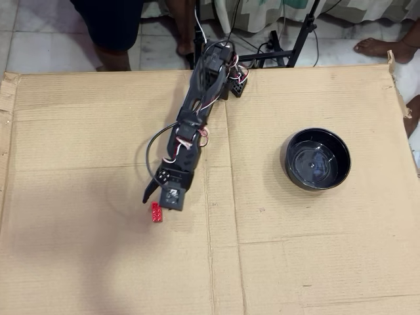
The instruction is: Grasp a lego block and put it in the bin.
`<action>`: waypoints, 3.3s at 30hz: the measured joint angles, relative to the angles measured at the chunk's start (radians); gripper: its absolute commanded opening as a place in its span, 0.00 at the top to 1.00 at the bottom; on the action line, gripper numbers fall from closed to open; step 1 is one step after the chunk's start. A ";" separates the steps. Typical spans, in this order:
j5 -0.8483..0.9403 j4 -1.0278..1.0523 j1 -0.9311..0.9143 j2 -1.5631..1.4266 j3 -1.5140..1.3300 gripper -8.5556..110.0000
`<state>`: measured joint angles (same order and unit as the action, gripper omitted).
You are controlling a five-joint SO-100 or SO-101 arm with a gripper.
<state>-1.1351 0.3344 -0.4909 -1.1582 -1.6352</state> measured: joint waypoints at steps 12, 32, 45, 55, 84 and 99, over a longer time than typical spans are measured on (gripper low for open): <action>0.000 0.000 -0.023 0.115 0.048 0.69; -0.002 -0.008 -0.020 0.288 0.224 0.73; -0.002 -0.011 -0.021 0.325 0.276 0.93; -0.002 0.061 0.037 0.249 0.238 0.93; -0.426 0.178 0.830 -0.560 -0.374 0.93; -0.535 0.178 1.177 -0.693 -0.454 0.93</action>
<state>-1.6705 0.5123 0.6857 -1.8515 -2.0893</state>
